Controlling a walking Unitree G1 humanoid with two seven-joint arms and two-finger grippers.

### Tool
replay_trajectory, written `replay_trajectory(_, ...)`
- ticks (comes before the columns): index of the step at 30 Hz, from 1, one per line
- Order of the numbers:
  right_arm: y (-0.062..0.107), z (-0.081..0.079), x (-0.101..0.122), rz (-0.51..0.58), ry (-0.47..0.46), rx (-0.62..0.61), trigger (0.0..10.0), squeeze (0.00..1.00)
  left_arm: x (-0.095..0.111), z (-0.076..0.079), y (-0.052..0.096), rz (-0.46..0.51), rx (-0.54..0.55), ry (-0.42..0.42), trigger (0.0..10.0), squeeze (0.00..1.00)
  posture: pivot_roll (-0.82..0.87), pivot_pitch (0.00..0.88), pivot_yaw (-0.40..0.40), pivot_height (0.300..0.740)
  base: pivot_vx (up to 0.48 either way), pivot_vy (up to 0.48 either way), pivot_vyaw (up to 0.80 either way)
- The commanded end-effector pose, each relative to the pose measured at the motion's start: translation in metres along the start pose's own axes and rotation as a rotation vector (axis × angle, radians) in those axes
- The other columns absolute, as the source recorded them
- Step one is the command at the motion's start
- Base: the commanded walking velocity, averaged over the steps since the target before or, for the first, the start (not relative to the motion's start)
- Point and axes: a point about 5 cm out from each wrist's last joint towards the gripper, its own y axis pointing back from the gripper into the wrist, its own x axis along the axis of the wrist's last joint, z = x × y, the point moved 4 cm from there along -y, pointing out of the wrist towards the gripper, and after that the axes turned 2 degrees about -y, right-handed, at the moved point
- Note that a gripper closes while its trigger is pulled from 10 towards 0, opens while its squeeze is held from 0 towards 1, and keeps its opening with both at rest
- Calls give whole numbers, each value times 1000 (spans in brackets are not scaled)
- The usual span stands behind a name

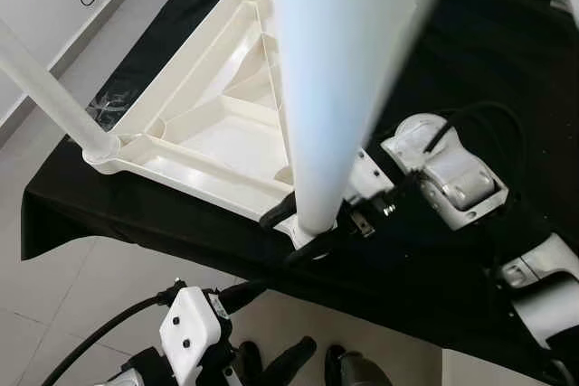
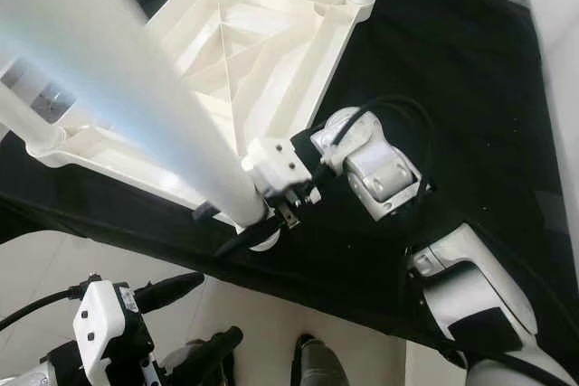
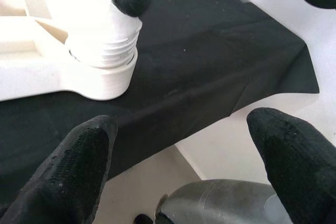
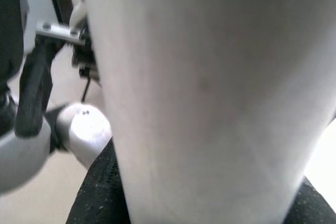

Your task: Building children table

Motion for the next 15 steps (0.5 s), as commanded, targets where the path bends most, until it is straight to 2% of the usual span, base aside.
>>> replay_trajectory(1, 0, 4, -2, 42, -40, -15, 10000, 0, -5, 1, 1, -10, 1, 26, 10000, 0, 36, 306, 1, 740, 0, 0, 0)
replay_trajectory(4, 2, 8, 0, 98, -59, -40, 10000, 0, -4, 1, 0, -8, 2, 27, 10000, 0, 36, 308, 0, 740, 0, 0, 0)
replay_trajectory(11, 1, 14, -4, 126, -74, -79, 10000, 0, -4, 1, 0, -5, 1, 29, 10000, 0, 34, 312, 4, 740, 0, 0, 0)
replay_trajectory(15, -1, 21, -12, 133, -100, -170, 10000, 0, -4, 1, 0, -5, -2, 30, 10000, 0, 31, 314, 2, 740, 0, 0, 0)
